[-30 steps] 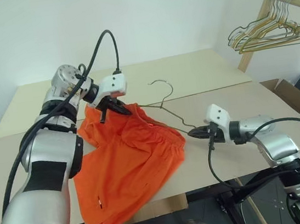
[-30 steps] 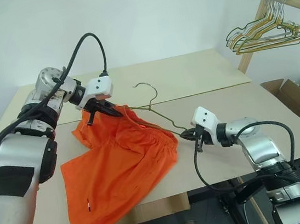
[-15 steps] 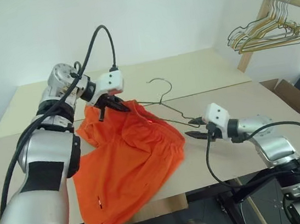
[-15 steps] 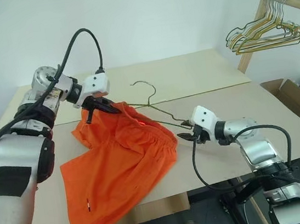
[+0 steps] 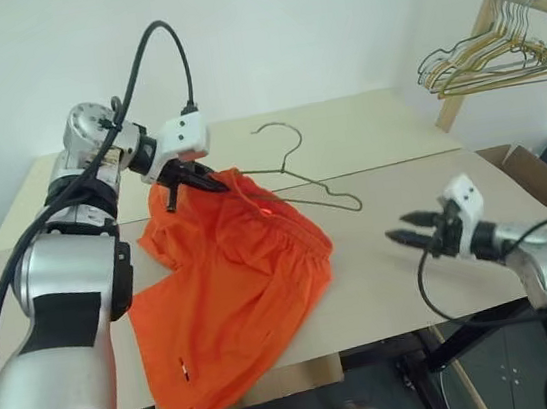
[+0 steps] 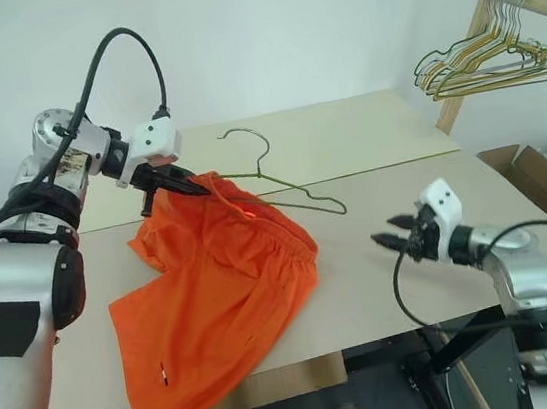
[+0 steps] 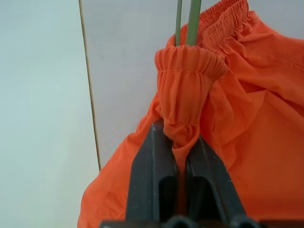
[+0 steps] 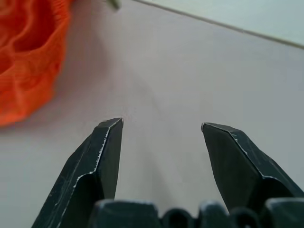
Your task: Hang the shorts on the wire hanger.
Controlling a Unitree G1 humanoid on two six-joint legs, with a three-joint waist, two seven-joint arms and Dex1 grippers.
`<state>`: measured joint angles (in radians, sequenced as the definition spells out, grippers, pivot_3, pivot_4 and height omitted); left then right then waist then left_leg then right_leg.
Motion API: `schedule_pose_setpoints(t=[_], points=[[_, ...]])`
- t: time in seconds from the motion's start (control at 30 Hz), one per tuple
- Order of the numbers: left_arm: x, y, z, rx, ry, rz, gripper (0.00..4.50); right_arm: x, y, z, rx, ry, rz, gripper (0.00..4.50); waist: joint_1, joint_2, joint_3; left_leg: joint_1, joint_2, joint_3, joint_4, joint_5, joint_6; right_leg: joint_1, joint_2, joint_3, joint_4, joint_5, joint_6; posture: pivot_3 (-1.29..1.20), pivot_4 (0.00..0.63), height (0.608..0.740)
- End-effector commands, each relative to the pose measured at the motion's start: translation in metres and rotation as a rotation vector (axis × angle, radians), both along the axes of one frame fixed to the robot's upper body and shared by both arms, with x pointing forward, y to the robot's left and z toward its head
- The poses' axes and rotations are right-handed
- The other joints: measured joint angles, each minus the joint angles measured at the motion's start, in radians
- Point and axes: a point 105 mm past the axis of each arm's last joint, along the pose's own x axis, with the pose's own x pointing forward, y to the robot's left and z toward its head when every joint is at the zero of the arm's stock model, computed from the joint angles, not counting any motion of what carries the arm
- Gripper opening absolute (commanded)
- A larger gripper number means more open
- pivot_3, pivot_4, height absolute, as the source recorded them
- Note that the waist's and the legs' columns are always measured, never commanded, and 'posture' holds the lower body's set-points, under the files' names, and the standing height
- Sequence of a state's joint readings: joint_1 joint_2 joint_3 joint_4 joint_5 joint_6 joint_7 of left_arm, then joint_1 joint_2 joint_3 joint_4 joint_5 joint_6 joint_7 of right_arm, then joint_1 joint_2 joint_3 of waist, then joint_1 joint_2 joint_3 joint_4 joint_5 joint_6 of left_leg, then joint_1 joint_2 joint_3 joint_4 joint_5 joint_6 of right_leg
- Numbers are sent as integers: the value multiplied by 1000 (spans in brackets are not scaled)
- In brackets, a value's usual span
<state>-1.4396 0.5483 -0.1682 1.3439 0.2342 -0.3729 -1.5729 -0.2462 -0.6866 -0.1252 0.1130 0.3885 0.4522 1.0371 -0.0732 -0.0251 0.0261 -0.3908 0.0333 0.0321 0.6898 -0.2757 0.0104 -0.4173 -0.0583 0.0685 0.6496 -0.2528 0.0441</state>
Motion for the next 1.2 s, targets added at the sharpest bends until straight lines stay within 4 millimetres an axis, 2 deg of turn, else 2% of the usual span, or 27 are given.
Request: schedule_pose_setpoints(t=[0.03,0.3,0.5,0.67,0.77,1.0,1.2], points=[[1,-4,24,-29,-93,-23,0,-7,30,16,92,-10,84,3152,-7,0,0,0,0,0,2,0,0,0,0,0,1,0,0,-60,0,740],[0,-2,23,-24,-92,-26,0,-11,89,-16,187,145,91,3152,-9,0,0,1,0,-1,4,-1,1,2,0,0,4,-1,1,-50,0,740],[0,-2,24,-27,-96,-26,0,-7,105,-11,218,113,120,3152,3,-1,-1,0,0,-1,5,-1,1,1,0,-1,7,-1,1,-52,0,740],[1,-4,24,-36,-94,-28,0,1,111,-12,215,127,111,3152,3,-1,-1,0,0,-1,5,-1,1,1,0,-1,7,-1,1,-52,0,740],[1,-4,23,-39,-95,-26,0,3,114,-11,225,131,124,2564,2,-1,-1,0,0,-1,5,-1,1,1,0,-1,7,-1,1,-49,0,740],[1,-3,23,-45,-95,-23,0,8,115,-15,219,146,106,87,2,-1,-1,-1,0,-1,5,-1,1,1,0,-1,8,-1,1,-40,0,740],[0,0,23,-55,-90,-20,0,12,112,-17,215,157,82,13,2,-1,-1,-1,0,-1,5,-1,1,0,0,-1,8,-1,1,-39,0,740]])
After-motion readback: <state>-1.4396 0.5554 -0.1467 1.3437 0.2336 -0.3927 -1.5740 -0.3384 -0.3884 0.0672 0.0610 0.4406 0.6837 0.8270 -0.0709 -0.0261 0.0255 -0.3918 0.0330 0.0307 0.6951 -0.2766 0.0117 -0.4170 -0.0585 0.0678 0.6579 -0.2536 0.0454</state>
